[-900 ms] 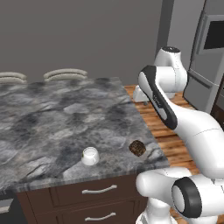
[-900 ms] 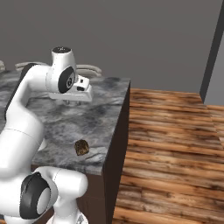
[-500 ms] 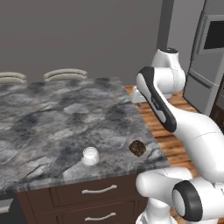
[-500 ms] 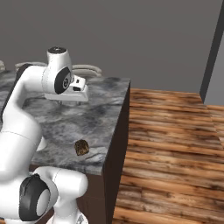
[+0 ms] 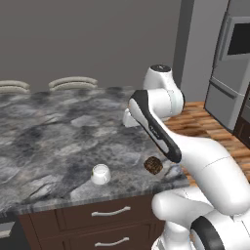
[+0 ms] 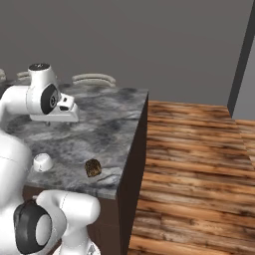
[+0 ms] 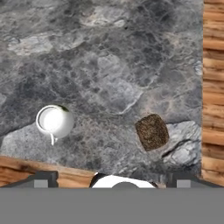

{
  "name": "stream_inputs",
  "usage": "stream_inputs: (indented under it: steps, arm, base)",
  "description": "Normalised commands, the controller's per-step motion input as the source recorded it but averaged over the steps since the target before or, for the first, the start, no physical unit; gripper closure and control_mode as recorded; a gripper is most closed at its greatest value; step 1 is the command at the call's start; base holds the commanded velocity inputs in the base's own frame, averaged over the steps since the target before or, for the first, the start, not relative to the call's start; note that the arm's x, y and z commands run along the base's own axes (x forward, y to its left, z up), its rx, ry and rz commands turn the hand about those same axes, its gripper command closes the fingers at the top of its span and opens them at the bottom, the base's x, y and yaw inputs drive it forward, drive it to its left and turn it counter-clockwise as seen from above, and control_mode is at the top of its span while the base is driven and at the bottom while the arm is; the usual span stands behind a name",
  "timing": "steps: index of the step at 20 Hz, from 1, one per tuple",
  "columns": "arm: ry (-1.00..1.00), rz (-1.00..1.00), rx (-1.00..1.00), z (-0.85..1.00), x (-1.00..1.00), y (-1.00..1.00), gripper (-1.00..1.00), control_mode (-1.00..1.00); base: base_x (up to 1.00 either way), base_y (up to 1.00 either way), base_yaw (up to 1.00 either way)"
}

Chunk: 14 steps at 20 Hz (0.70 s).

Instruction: Pick the mug from the counter and place it inside the microwave. Then close the microwave.

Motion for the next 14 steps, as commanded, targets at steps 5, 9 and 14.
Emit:
stream_inputs:
  steps: [5,9,14]
  arm:
    - [0.07,0.04,-0.01,-0.65,-0.28,0.28,-1.0,-1.0]
    - [0.08,0.02,0.01,-0.46,-0.02,0.18,-1.0,-1.0]
    - [0.11,0.04,0.03,-0.11,-0.07,0.35,-1.0,-1.0]
  base:
    - [0.0,0.0,0.0]
    - [0.0,0.0,0.0]
    - [0.0,0.0,0.0]
